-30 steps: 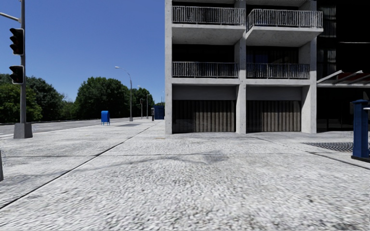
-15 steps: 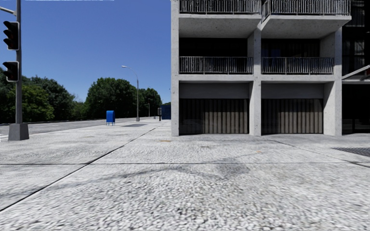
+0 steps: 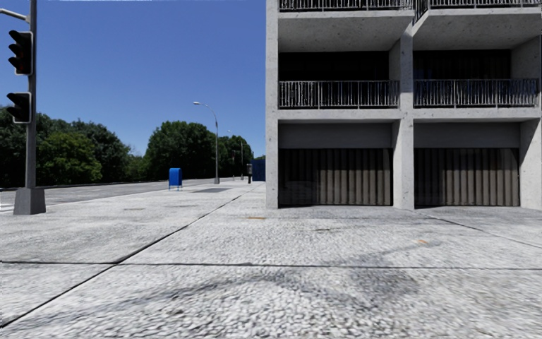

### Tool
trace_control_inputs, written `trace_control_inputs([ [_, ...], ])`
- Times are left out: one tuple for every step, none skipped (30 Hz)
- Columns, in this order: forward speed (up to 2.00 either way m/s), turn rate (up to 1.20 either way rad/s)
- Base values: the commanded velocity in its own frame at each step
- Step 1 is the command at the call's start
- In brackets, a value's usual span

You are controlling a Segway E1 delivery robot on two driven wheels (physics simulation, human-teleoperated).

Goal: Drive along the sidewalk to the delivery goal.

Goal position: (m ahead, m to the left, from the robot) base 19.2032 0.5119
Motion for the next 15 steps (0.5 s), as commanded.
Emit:
trace_control_inputs([
  [1.25, 0.32],
  [1.25, 0.32],
  [1.25, 0.33],
  [1.25, 0.33],
  [1.25, 0.35],
  [1.25, 0.35],
  [1.25, 0.36],
  [1.25, 0.36],
  [1.25, 0.37],
  [1.25, 0.37],
  [1.25, 0.37],
  [1.25, 0.37],
  [1.25, 0.37],
  [1.25, 0.37],
  [1.25, 0.37],
])
